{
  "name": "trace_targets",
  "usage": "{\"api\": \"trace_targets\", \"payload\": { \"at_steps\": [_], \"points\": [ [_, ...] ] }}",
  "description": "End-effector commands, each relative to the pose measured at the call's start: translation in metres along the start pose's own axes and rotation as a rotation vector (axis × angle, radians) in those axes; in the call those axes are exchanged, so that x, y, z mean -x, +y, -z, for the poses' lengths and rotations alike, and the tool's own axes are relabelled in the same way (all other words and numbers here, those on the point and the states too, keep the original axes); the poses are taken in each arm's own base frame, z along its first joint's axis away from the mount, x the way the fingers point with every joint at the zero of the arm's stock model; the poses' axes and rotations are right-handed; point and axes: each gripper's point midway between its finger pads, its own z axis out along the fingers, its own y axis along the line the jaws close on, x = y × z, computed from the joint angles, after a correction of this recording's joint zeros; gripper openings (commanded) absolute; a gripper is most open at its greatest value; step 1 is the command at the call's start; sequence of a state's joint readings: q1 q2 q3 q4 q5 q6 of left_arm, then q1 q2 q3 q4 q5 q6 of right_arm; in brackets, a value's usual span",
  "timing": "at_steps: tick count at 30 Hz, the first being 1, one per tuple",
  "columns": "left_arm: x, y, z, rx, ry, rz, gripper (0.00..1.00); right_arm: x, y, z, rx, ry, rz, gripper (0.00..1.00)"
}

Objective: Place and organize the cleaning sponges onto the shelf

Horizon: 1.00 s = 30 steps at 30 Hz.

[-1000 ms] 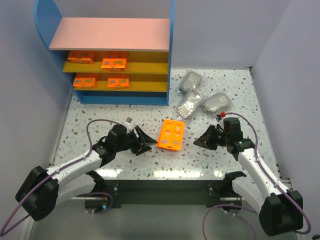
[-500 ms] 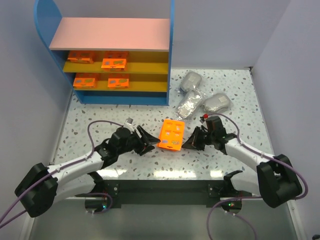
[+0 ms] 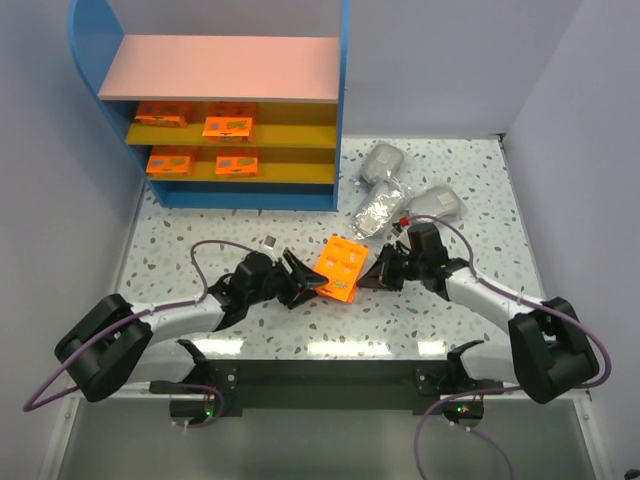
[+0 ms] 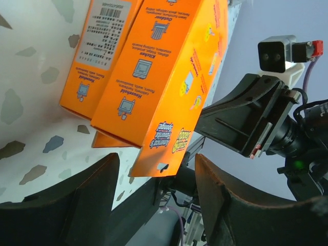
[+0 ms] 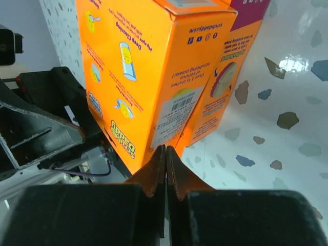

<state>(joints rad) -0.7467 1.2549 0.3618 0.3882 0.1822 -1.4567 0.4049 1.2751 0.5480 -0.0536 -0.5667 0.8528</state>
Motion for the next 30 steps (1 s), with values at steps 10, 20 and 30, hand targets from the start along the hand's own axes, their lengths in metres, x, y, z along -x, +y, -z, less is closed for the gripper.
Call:
{"api": "trace_targets", "payload": {
  "at_steps": [10,20,30],
  "points": [
    [0.011,-0.018,-0.013,-0.092,0.0,-0.02,0.31,-0.024,-0.01,0.047,-0.107,-0.029,0.064,0.1],
    [0.025,-0.036,0.012,-0.174,-0.108,0.015,0.0,-0.03,0.01,0.086,-0.092,-0.104,0.085,0.12],
    [0.098,-0.074,0.089,-0.275,-0.382,0.045,0.0,-0.029,0.016,0.094,-0.098,-0.111,0.101,0.09]
  ]
}}
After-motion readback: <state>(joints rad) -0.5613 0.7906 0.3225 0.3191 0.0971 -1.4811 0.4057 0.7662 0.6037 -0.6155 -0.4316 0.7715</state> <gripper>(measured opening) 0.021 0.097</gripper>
